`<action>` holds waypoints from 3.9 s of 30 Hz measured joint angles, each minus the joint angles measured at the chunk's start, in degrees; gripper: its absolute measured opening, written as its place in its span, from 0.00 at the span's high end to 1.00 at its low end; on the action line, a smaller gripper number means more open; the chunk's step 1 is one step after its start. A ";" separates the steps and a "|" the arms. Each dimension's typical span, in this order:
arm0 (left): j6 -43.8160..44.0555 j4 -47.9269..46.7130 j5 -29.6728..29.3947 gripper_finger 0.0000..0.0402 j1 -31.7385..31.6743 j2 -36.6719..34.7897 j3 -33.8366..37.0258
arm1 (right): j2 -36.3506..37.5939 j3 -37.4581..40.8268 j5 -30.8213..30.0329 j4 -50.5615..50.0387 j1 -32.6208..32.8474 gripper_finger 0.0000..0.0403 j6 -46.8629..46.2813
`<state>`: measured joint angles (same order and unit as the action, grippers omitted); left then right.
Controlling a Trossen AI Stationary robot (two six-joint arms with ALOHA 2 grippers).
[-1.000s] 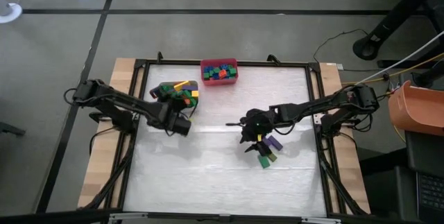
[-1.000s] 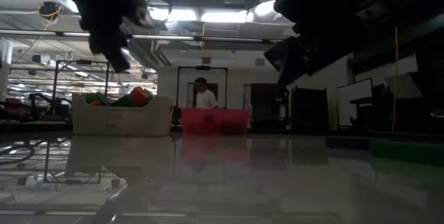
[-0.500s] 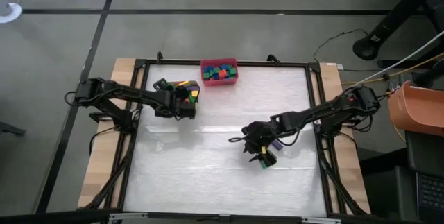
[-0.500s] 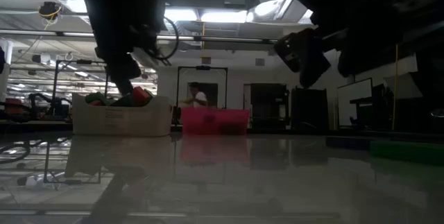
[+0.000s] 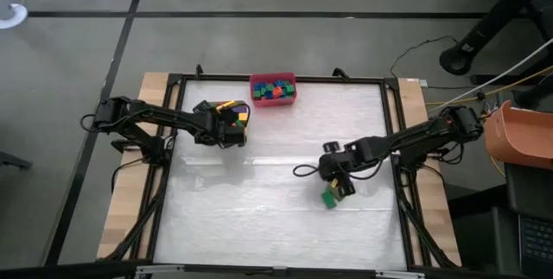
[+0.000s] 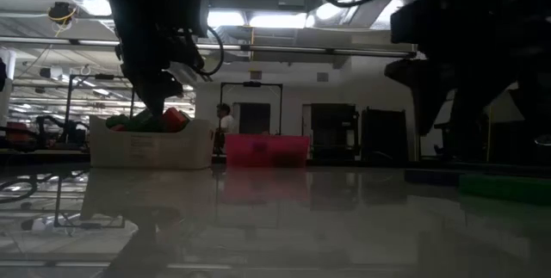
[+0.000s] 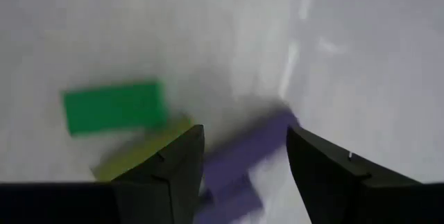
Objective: Sort blocks by size
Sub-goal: Put the large violet wooden block into the white bin
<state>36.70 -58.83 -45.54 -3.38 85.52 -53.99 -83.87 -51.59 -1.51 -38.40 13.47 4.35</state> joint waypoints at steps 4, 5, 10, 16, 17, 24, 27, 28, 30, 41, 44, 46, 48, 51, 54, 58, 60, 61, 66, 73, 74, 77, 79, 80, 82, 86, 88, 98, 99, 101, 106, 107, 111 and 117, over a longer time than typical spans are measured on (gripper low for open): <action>0.63 -0.02 0.00 0.54 0.00 0.00 -0.01 | 0.52 0.00 -5.26 -6.98 0.00 0.50 -6.77; 0.62 -0.02 0.00 0.54 0.00 0.00 -0.01 | 0.50 0.00 -5.61 -8.27 0.00 0.50 -8.61; 0.75 -0.02 0.00 0.54 0.00 0.00 -0.01 | 0.37 0.00 -3.76 -8.69 0.07 0.50 -12.98; 1.02 0.09 0.00 0.54 0.00 0.00 -0.01 | 0.37 0.00 0.67 -12.91 0.53 0.50 -18.97; 1.02 0.19 0.00 0.54 0.00 0.00 -0.01 | 0.37 0.00 0.86 -13.41 1.00 0.50 -20.12; 0.69 1.93 -0.02 0.54 0.00 0.00 -0.05 | 0.37 0.00 -0.05 -12.63 5.22 0.50 -26.86; 0.12 2.67 -0.02 0.54 0.00 0.00 -0.05 | 0.37 0.00 -1.36 -12.73 6.58 0.50 -29.68; 0.13 2.63 -0.02 0.54 0.00 0.00 -0.05 | 0.34 0.00 -1.84 -12.73 7.00 0.50 -30.42; 0.36 2.58 -0.02 0.54 0.00 0.00 -0.05 | 0.34 0.00 -3.18 -12.76 7.83 0.50 -32.33; 0.80 2.56 -0.02 0.54 0.00 0.00 -0.05 | 0.32 0.53 -6.85 -12.57 11.26 0.50 -39.52; 0.80 2.57 -0.02 0.54 0.00 0.00 -0.05 | 0.30 2.75 -6.92 -11.61 12.21 0.50 -42.18; 0.80 2.58 -0.02 0.54 0.00 0.00 -0.05 | 0.30 4.52 -6.96 -10.32 12.61 0.50 -43.36; 0.80 2.60 -0.02 0.54 0.00 0.00 -0.05 | 0.28 6.19 -6.96 -8.81 12.59 0.50 -44.26; 0.80 2.62 -0.02 0.54 0.00 0.00 -0.05 | 0.28 8.49 -6.94 -5.21 12.44 0.50 -44.63; 0.80 2.70 -0.02 0.54 0.00 0.00 -0.05 | 0.29 10.87 -6.62 -1.00 12.41 0.50 -44.64; 0.80 2.78 -0.02 0.54 0.00 0.00 -0.05 | 0.47 12.93 -6.53 1.80 12.42 0.50 -45.52; 0.80 2.84 -0.02 0.54 0.00 0.00 -0.05 | 0.52 13.36 -6.94 1.94 12.44 0.53 -46.13; 0.82 2.91 -0.02 0.54 0.00 0.00 -0.05 | 0.52 13.48 -7.24 2.01 12.44 0.55 -46.14; 2.00 5.79 0.16 0.54 0.39 0.00 -0.05 | 0.45 13.62 -9.84 2.45 12.48 0.72 -42.48; -0.76 10.93 1.49 0.54 4.44 0.04 -3.07 | 0.24 13.66 -16.58 5.32 12.37 0.76 -37.47; -1.19 12.10 1.44 0.54 5.05 0.04 -3.80 | 0.19 13.41 -17.55 5.30 12.37 0.76 -37.09; -3.09 15.90 1.27 0.54 6.89 0.04 -5.36 | 0.19 12.46 -21.07 5.51 12.33 0.73 -36.86; -5.22 19.37 1.25 0.54 8.04 0.04 -6.01 | 0.19 11.96 -23.20 5.52 12.33 0.72 -36.61; -6.32 21.25 1.21 0.54 8.54 0.04 -6.10 | 0.19 11.74 -24.07 5.60 12.33 0.72 -35.79; -8.43 24.75 1.26 0.54 9.49 0.04 -6.11 | 0.19 11.30 -26.39 5.82 12.33 0.73 -33.82; -5.41 32.36 2.56 0.54 10.88 0.04 -6.11 | 0.20 11.10 -31.80 10.59 12.35 0.75 -28.49; -1.68 35.98 5.85 0.54 11.35 0.04 -6.11 | 0.23 11.08 -34.03 14.52 12.35 0.75 -24.10; 11.13 49.51 25.33 0.54 11.93 0.96 -4.49 | 0.26 11.02 -43.74 34.03 12.37 0.74 1.04; 12.26 50.24 25.63 0.54 12.04 1.49 -4.49 | 0.26 11.01 -44.58 35.69 12.37 0.74 3.23; 13.73 52.29 25.94 0.54 12.40 2.35 -4.48 | 0.28 10.99 -45.83 38.84 12.35 0.74 7.33; 13.99 60.24 25.96 0.54 13.21 4.57 -4.44 | 0.32 10.97 -46.52 43.34 11.22 0.74 12.85; 13.98 61.87 25.97 0.54 13.27 5.07 -4.44 | 0.32 10.97 -46.52 43.49 10.67 0.74 12.87; 14.31 64.45 25.98 0.54 13.27 6.52 -4.44 | 0.32 10.97 -46.31 44.35 9.00 0.73 12.89; 15.01 67.17 25.92 0.54 13.10 8.86 -4.41 | 0.34 10.97 -43.14 45.89 6.63 0.73 12.93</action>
<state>51.71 8.34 -19.62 9.72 94.37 -58.40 -83.53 -40.62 -44.65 7.48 20.10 17.28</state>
